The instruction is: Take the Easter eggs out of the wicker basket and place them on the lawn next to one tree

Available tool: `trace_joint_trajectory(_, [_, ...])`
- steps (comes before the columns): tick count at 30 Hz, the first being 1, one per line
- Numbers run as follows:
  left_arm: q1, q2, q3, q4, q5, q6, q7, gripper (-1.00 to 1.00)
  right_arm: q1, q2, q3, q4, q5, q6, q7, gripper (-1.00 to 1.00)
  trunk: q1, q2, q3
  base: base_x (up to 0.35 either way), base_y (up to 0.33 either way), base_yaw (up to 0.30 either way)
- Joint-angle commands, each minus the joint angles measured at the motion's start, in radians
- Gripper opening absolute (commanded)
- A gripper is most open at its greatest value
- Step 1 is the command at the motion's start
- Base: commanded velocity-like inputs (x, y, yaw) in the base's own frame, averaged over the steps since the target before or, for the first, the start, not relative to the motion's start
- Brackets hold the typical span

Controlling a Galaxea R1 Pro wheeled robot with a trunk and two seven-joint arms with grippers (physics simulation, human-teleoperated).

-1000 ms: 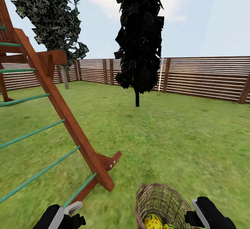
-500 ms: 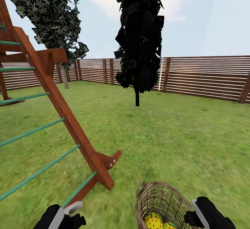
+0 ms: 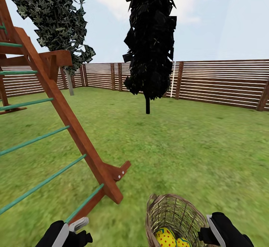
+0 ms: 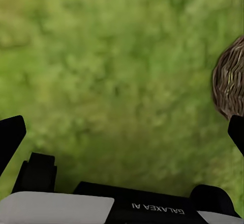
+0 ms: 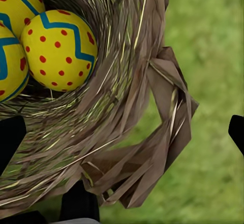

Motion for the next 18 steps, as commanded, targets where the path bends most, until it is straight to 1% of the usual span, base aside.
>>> trace_joint_trajectory(1, [0.000, 0.000, 0.001, -0.001, 0.011, 0.004, 0.008, 1.00, 0.000, 0.000, -0.002, -0.001, -0.003, 0.004, -0.003, 1.00, 0.000, -0.001, -0.001, 0.000, 0.000, 0.000])
trace_joint_trajectory(10, [0.000, 0.000, 0.000, -0.001, 0.010, 0.004, 0.005, 1.00, 0.000, -0.003, -0.002, -0.002, -0.003, 0.004, -0.004, 1.00, 0.000, -0.001, -0.001, 0.001, -0.004, 0.000])
trace_joint_trajectory(14, [0.000, 0.000, 0.000, -0.001, 0.009, 0.003, 0.004, 1.00, 0.000, -0.001, -0.002, -0.001, -0.002, 0.004, -0.004, 1.00, 0.000, -0.001, -0.001, 0.036, -0.165, 0.000])
trace_joint_trajectory(18, [0.000, 0.000, 0.001, -0.001, 0.012, 0.003, 0.003, 1.00, 0.000, 0.001, -0.001, -0.001, -0.002, 0.004, -0.005, 1.00, 0.000, -0.001, -0.001, 0.007, -0.043, 0.000])
